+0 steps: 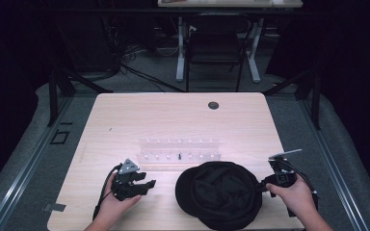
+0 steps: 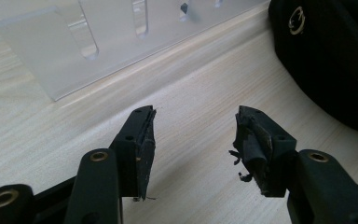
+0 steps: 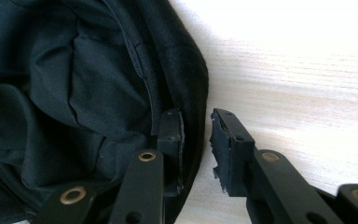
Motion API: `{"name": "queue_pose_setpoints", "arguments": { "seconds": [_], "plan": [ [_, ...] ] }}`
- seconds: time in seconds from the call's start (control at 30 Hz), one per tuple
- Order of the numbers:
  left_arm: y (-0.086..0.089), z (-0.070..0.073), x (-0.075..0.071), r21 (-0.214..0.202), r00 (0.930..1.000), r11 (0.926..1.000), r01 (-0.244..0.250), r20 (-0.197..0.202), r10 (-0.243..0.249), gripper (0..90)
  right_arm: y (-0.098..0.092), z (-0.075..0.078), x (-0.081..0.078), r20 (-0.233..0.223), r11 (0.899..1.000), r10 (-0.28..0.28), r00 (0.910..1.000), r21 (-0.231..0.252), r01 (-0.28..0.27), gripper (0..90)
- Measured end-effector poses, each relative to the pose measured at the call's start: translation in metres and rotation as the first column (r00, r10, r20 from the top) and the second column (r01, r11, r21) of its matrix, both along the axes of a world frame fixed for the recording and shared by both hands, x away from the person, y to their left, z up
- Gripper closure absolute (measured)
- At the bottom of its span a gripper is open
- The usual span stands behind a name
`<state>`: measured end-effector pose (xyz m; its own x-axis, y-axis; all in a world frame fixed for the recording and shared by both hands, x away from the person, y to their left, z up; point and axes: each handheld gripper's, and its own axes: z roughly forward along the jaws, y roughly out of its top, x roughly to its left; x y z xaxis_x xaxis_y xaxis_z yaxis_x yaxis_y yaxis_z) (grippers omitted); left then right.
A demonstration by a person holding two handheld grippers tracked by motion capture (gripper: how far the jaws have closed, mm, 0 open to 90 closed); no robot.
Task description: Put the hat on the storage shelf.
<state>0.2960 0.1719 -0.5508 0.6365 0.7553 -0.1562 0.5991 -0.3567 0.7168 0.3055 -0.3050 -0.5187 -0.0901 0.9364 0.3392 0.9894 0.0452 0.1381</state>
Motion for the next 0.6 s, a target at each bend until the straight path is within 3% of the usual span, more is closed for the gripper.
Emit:
{"name": "queue_pose_setpoints", "arguments": {
  "seconds": [0.03,0.1,0.13,0.33,0.4,0.6],
  "plan": [
    [0.0,0.0,0.0,0.0,1.0,1.0,0.0,-0.002,0.0,47.2,0.003,-0.002,0.0,0.013,1.0,-0.026,0.9996,0.009,0.026,73.6],
    [0.0,0.0,0.0,0.004,1.0,1.0,0.006,-0.008,-0.006,47.2,0.005,-0.003,0.002,-0.019,0.999,0.021,0.9996,-0.024,-0.022,73.9],
    [0.0,0.0,0.0,0.004,0.9999,1.0,0.006,-0.008,-0.006,47.2,0.007,-0.005,0.002,-0.003,1.0,-0.007,1.0,-0.012,0.007,74.0],
    [-0.001,-0.001,0.0,0.008,0.9999,0.9999,0.009,-0.009,-0.009,47.2,0.004,-0.009,0.006,-0.037,1.0,0.004,0.9993,-0.003,-0.004,74.4],
    [-0.001,-0.001,0.0,0.007,0.9999,0.9999,0.009,-0.009,-0.008,47.2,0.005,-0.011,0.006,-0.024,1.0,-0.023,0.9995,0.008,0.023,74.8],
    [-0.002,-0.002,0.0,0.007,0.9999,0.9999,0.008,-0.01,-0.008,47.2,0.005,-0.013,0.01,-0.067,0.999,-0.012,0.9977,0.032,0.014,84.9]
  ]
}}
